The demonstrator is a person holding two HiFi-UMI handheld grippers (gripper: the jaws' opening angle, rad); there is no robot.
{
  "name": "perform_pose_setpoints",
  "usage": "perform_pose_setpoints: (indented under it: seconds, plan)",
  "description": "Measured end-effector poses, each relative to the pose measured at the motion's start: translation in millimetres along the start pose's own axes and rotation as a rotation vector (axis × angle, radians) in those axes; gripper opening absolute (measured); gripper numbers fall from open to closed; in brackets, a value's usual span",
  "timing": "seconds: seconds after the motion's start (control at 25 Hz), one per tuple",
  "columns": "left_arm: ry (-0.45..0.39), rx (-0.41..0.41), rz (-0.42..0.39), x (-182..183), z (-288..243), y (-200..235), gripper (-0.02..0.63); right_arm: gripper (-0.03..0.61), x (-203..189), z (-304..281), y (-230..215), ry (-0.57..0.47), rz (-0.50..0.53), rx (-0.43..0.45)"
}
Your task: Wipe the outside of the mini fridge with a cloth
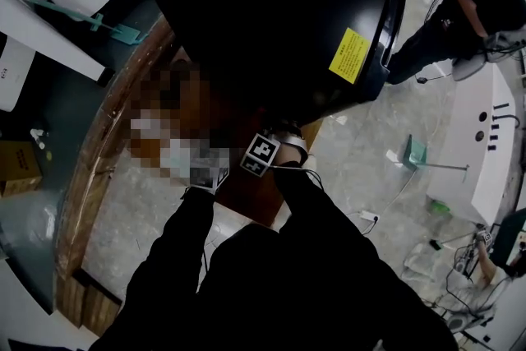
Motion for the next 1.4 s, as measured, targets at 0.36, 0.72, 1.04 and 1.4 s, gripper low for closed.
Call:
perform_pose_setpoints:
  seconds: [0.36, 0.72, 1.04, 1.4]
  plan:
    - [-0.143, -0.045, -0.068, 51, 26, -78, 0.006, 0.081, -52, 160, -54, -0.381, -0.365, 0.162]
    - [-0.267, -0.170, -0.177, 111, -4, -263, 0.006, 0.081, -184, 279, -172, -0.808, -0.834, 0.222]
    - [-0.342, -0.168, -0.204, 173, -88, -402, 0.006, 0.081, -334, 318, -248, -0.972, -0.972, 0.196]
    - [-0.416, -0.176, -0.257, 227, -190, -508, 0.006, 0.078, -471, 319, -316, -1.052, -1.076, 0.197]
Point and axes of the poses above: the fingertips, and each gripper's own axes: z backward along the fingers, y to its left, x out of its top, the point moved 2 cm from there along z, backward along the fingers, and after that the axes turned 12 degrees about -x, right-handed, at the moved point
